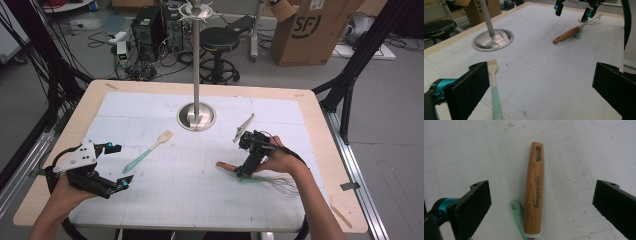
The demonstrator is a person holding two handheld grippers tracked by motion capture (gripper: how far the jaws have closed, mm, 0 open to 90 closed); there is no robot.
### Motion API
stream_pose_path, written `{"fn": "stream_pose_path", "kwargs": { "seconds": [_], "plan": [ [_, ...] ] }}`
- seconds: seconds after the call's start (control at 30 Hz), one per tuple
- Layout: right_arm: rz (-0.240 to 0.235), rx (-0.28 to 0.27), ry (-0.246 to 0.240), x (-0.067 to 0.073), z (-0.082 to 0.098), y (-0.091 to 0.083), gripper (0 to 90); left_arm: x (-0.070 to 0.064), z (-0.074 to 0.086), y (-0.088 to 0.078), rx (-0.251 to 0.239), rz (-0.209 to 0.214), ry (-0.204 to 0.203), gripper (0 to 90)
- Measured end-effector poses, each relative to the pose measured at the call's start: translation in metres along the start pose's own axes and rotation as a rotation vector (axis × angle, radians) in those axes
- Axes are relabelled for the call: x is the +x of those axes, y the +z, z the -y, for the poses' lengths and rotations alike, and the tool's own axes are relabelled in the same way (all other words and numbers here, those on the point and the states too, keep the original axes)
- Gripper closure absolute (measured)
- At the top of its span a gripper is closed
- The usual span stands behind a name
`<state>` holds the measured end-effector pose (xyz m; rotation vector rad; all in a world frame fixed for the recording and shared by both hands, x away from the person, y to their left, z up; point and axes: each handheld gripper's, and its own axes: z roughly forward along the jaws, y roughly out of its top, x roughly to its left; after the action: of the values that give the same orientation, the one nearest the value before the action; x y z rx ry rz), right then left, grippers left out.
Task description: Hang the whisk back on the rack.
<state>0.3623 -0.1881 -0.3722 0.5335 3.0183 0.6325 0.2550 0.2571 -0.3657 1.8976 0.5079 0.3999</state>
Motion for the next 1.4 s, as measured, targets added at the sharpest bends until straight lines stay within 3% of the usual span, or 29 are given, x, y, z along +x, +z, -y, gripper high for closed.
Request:
{"fn": "stream_pose_path", "kwargs": {
  "seconds": [0.37, 0.4, 0.7, 0.73, 0.9, 0.93, 1.4],
  "plan": [
    [-0.021, 0.039, -0.004, 0.000, -0.003, 0.021, 0.4, 0.000, 0.000, 0.000, -0.004, 0.002, 0.000, 1.6],
    [-0.024, 0.052, -0.006, -0.001, -0.004, 0.023, 4.1, 0.000, 0.000, 0.001, -0.005, 0.002, -0.002, 1.6],
    [-0.046, 0.083, -0.003, 0.000, -0.006, 0.031, 7.2, 0.000, -0.001, 0.000, -0.006, 0.003, 0.004, 1.7],
    [-0.053, 0.081, -0.005, 0.000, -0.006, 0.033, 14.7, 0.000, -0.001, 0.000, -0.003, 0.002, 0.005, 1.7],
    [-0.058, 0.101, 0.007, -0.001, -0.006, 0.036, 15.8, 0.000, -0.001, -0.001, -0.005, 0.002, 0.005, 1.7],
    [-0.055, 0.109, 0.007, 0.000, -0.007, 0.037, 20.4, 0.000, -0.001, -0.001, -0.008, 0.002, 0.001, 1.7],
    [-0.127, 0.148, 0.018, 0.000, -0.008, 0.042, 37.8, 0.000, -0.001, -0.001, -0.008, 0.002, 0.003, 1.7]
  ]
}}
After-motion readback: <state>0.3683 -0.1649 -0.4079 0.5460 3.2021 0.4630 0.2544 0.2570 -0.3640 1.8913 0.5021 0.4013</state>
